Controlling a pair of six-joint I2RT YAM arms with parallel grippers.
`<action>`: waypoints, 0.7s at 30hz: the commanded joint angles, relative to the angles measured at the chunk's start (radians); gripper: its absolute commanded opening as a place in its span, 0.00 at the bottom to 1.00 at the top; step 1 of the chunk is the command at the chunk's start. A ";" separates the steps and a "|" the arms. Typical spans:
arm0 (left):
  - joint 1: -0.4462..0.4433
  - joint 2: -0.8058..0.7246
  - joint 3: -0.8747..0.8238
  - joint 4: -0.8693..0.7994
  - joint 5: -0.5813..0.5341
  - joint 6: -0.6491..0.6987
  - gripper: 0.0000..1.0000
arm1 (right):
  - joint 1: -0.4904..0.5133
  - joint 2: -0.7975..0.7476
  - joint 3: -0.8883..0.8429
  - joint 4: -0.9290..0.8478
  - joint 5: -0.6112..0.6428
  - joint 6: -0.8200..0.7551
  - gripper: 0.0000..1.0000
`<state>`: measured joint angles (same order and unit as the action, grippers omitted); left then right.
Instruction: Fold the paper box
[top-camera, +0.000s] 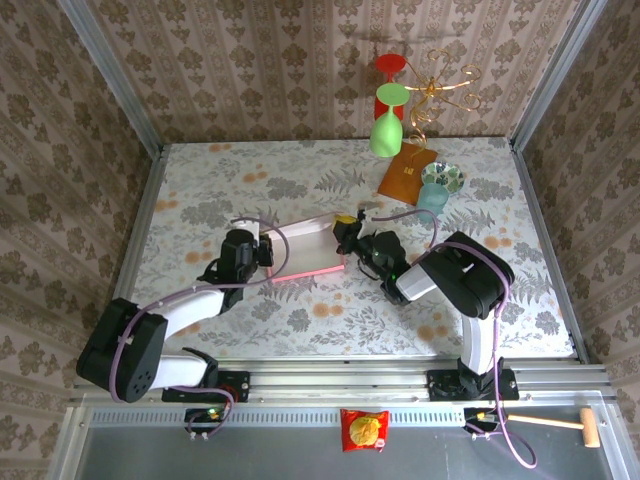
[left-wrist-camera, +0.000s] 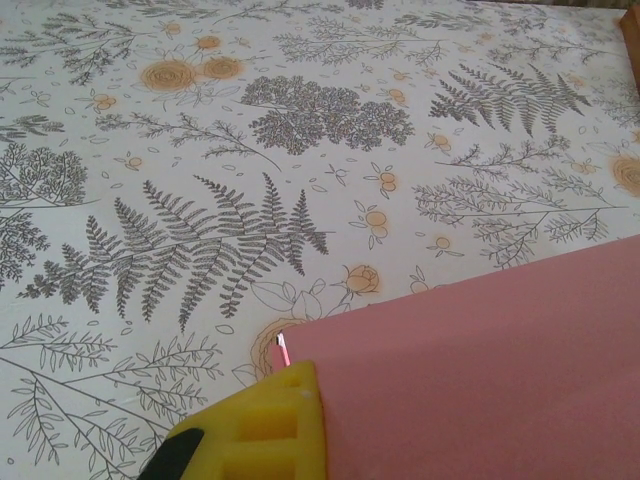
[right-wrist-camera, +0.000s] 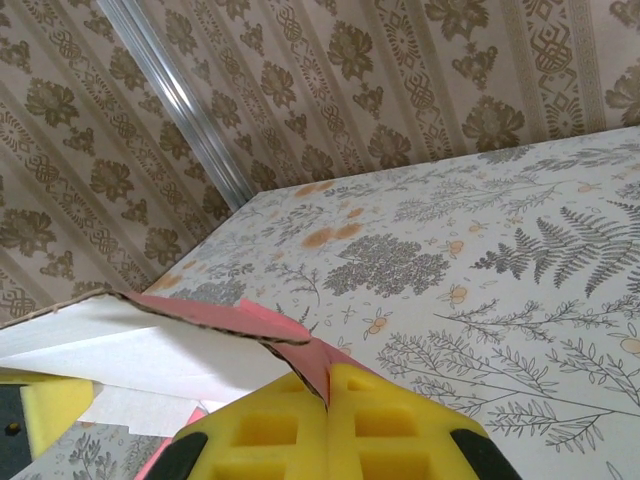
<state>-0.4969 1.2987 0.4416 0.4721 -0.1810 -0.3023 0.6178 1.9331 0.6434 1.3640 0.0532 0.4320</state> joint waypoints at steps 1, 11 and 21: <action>-0.019 -0.029 -0.032 0.103 0.082 -0.077 0.00 | 0.012 0.046 -0.035 -0.064 0.055 0.034 0.02; -0.033 -0.035 -0.026 0.087 0.064 -0.116 0.00 | 0.016 -0.049 -0.012 -0.242 0.117 0.145 0.02; -0.037 -0.050 0.060 -0.005 0.034 -0.181 0.00 | 0.048 -0.097 0.135 -0.489 0.204 0.247 0.00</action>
<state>-0.5175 1.2797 0.4469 0.4408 -0.2096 -0.4049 0.6559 1.8256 0.7586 1.0489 0.1764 0.5911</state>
